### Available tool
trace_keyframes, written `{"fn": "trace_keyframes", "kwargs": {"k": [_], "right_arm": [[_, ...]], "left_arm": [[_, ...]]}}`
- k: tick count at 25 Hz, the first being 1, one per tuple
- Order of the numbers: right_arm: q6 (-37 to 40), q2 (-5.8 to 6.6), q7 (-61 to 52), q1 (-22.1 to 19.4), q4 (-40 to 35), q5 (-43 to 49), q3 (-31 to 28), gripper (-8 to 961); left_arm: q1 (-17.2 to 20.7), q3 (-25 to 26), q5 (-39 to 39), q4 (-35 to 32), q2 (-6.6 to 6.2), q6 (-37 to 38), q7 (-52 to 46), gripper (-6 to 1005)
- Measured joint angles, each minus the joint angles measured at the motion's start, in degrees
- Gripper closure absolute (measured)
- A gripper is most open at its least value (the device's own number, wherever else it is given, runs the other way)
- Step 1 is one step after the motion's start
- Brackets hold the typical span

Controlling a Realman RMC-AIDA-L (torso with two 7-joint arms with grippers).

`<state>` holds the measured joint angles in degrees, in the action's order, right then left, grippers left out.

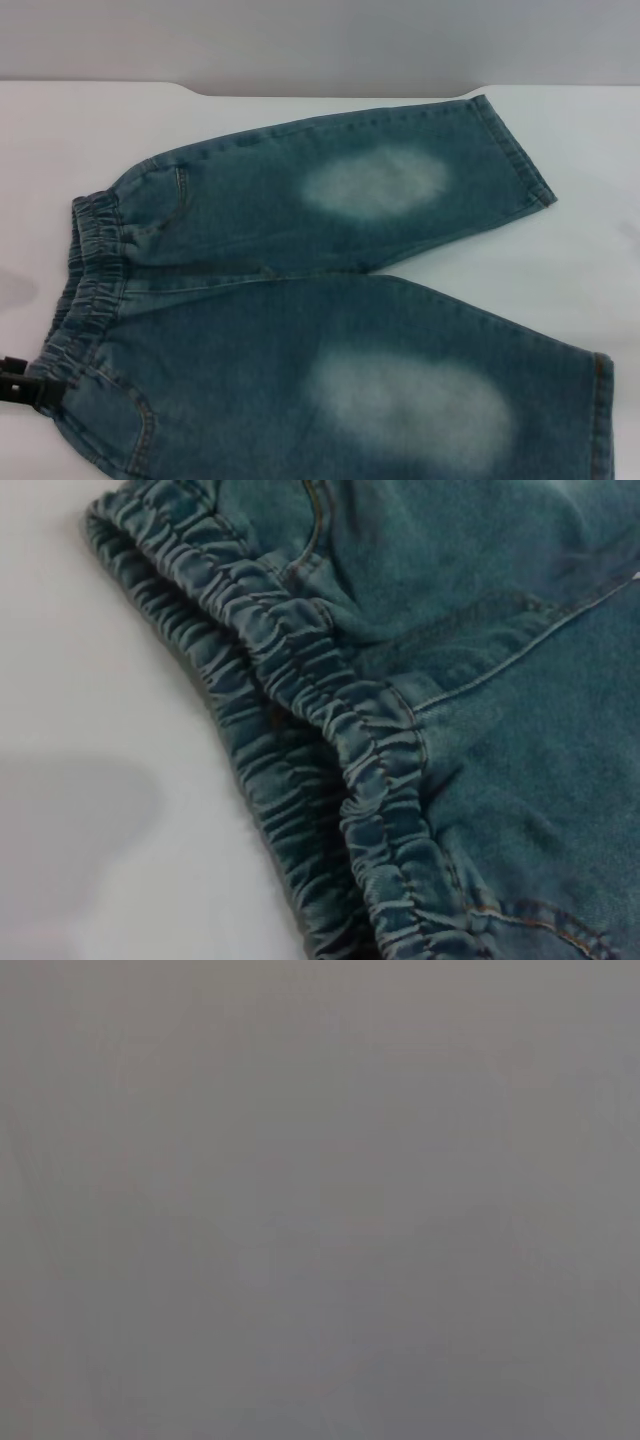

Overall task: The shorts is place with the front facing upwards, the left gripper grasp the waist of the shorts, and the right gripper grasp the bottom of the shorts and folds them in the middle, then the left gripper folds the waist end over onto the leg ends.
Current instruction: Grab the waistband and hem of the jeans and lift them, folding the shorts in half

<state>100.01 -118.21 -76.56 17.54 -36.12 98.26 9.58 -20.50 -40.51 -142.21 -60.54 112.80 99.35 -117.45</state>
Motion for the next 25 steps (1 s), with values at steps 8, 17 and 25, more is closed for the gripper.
{"fn": "trace_keyframes", "kwargs": {"k": [8,17,25], "right_arm": [[0.2,0.06,0.2,-0.3,0.1,-0.1,-0.5,459],[0.2,0.05,0.2,-0.3,0.1,-0.1,-0.3,458],[0.2,0.00,0.2,-0.3,0.1,-0.1,-0.5,458]], "left_arm": [[-0.4,0.0,0.2,-0.9,0.04,0.8,-0.3,191],[-0.8,0.0,0.1,-1.2,0.32,1.0,-0.3,193],[-1.0,0.1,0.0,-1.3,0.31,1.1,-0.3,195]]}}
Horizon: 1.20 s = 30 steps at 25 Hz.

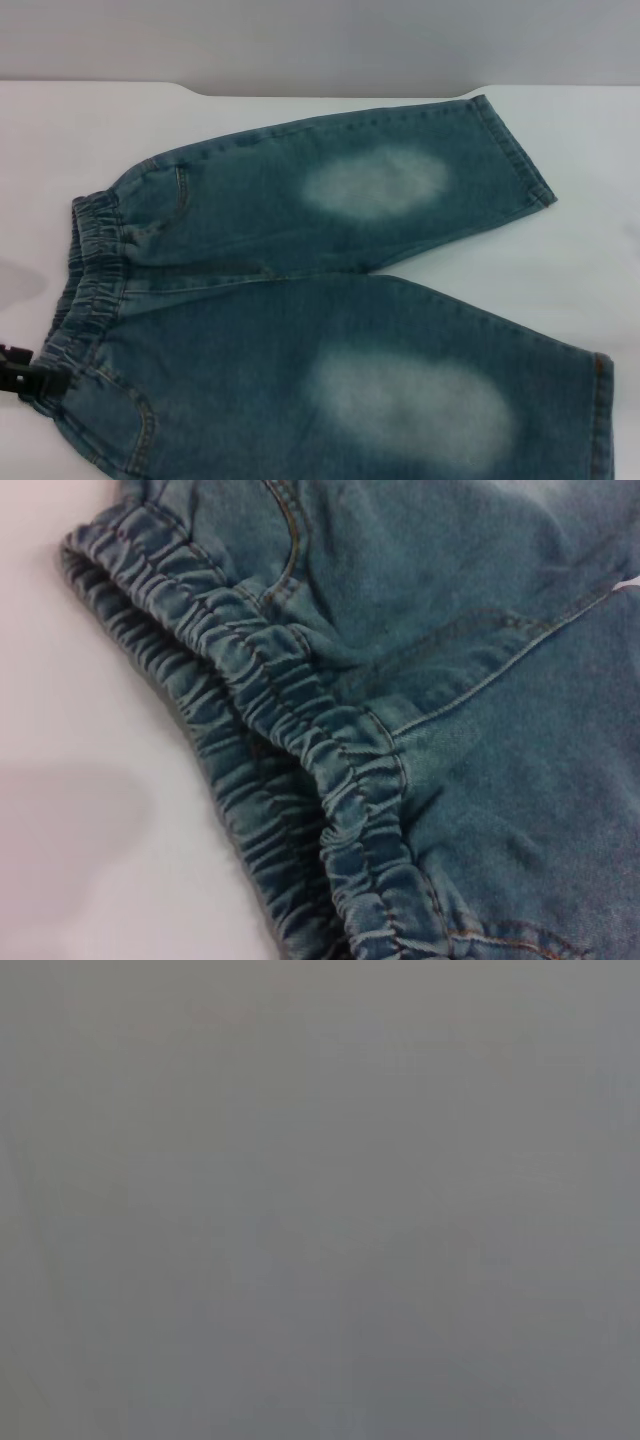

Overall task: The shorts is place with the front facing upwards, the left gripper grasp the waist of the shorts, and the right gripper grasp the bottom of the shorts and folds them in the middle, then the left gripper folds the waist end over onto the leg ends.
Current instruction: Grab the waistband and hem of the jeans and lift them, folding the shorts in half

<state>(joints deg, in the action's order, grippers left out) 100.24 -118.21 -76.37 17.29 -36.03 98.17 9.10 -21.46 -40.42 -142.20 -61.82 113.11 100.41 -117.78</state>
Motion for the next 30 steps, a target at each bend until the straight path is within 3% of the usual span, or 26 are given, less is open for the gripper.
{"fn": "trace_keyframes", "kwargs": {"k": [10,30], "right_arm": [[-0.1,-0.01,0.0,0.1,0.0,0.0,0.1,459],[-0.2,0.00,0.0,0.6,0.2,0.0,0.1,458]], "left_arm": [[-0.4,2.1,0.5,-0.9,0.12,-0.6,0.5,198],[-0.6,1.7,0.6,-0.6,0.18,0.7,0.8,202]]}}
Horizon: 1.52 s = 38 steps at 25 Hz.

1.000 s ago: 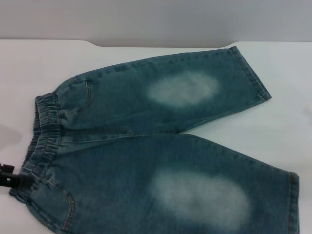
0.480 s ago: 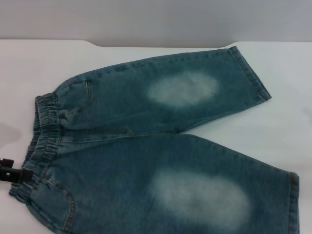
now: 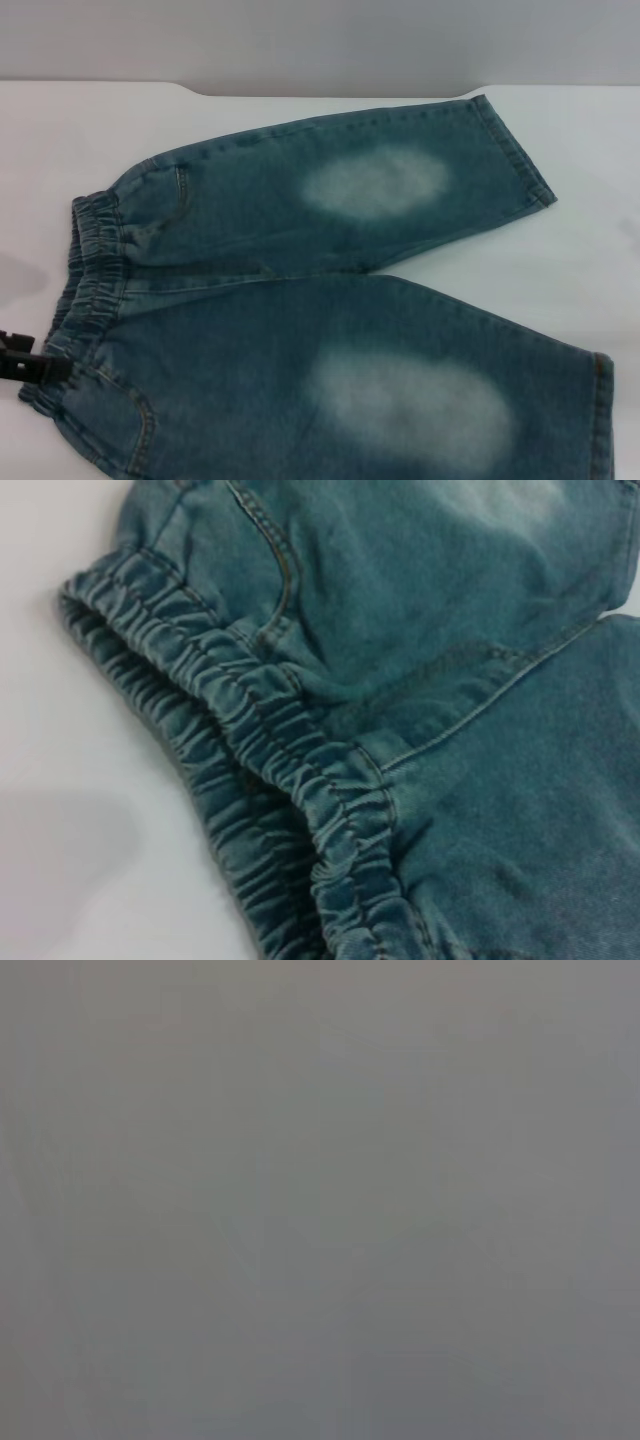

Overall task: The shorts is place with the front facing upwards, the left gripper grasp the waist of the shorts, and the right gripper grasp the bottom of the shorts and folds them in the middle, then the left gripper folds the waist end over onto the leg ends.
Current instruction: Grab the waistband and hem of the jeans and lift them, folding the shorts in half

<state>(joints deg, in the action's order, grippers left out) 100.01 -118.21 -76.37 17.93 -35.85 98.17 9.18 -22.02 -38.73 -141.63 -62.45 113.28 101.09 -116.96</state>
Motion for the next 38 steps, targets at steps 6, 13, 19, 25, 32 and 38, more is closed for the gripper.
{"fn": "trace_keyframes", "kwargs": {"k": [6,13,19,25,32,38], "right_arm": [[0.0,0.00,0.0,-0.1,0.0,0.0,-0.1,458],[0.1,0.00,0.0,-0.3,0.0,0.0,-0.1,459],[0.1,0.00,0.1,-0.2,0.1,0.0,0.1,459],[0.1,0.00,0.1,-0.2,0.2,0.0,0.3,458],[0.1,0.00,0.5,-0.4,1.0,0.0,0.3,458],[0.4,0.00,0.6,-0.3,1.1,0.0,0.2,458]], "left_arm": [[0.0,-0.1,0.0,-0.1,0.11,0.8,0.0,203],[0.0,-0.2,-0.1,0.1,0.28,1.6,0.0,205],[0.0,-0.2,-0.1,-0.2,0.76,2.8,0.2,206],[0.0,-0.1,-0.1,-0.3,0.63,3.8,0.6,208],[0.0,-0.2,-0.6,-0.3,0.15,4.1,0.6,209],[-0.1,-0.2,-2.4,-0.3,-0.38,2.3,0.2,211]]}}
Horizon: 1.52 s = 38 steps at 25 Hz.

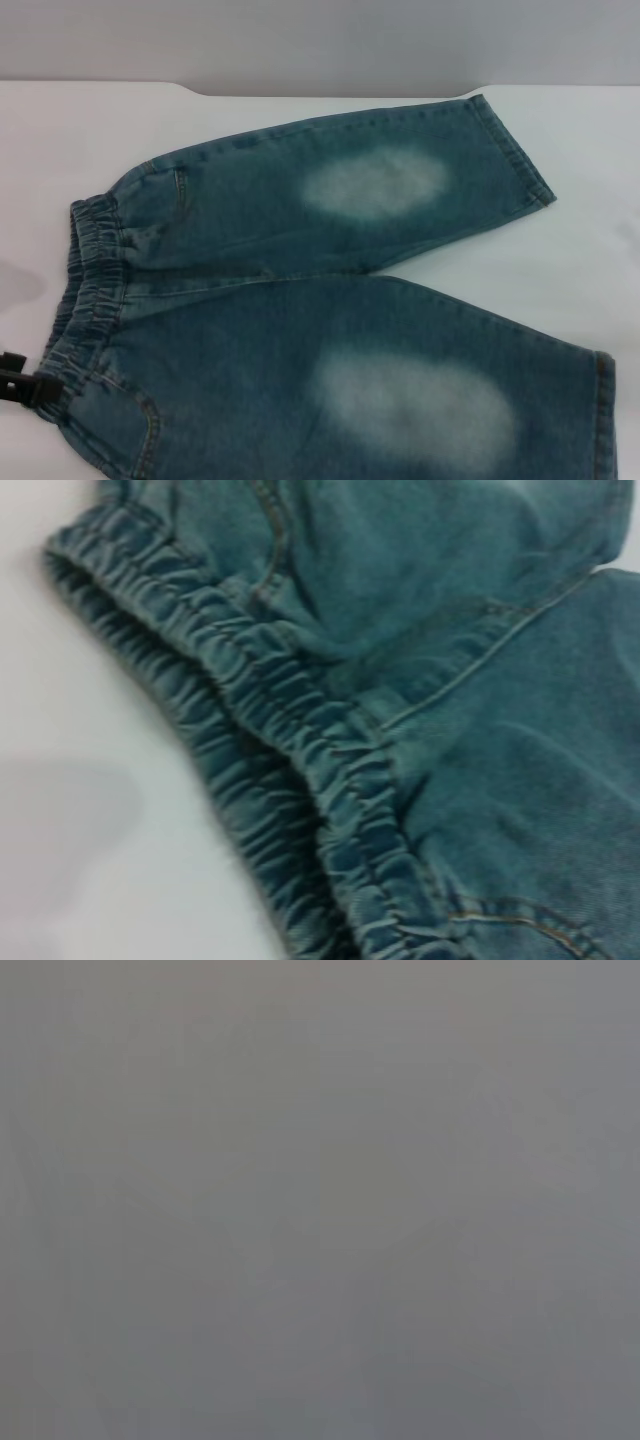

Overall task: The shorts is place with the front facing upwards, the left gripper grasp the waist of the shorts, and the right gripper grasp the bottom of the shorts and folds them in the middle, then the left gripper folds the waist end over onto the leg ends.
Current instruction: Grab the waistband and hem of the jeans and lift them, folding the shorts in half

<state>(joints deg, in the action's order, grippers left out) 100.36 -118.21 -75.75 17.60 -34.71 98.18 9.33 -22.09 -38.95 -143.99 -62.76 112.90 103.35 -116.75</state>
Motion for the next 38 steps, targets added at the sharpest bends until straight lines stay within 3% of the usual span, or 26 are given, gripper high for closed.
{"fn": "trace_keyframes", "kwargs": {"k": [5,13,38], "right_arm": [[0.0,0.00,0.0,0.2,0.0,0.0,-0.1,458],[-0.5,0.00,0.0,0.3,0.0,0.0,-0.3,458],[-1.6,0.35,0.7,0.6,0.0,-0.1,-0.4,459]], "left_arm": [[-0.5,0.0,-0.8,0.3,0.04,-1.1,-0.1,212],[-2.3,0.0,-4.8,0.7,1.22,-1.8,0.0,214],[-2.9,-1.6,-4.9,2.4,1.01,-0.6,-0.1,219]]}}
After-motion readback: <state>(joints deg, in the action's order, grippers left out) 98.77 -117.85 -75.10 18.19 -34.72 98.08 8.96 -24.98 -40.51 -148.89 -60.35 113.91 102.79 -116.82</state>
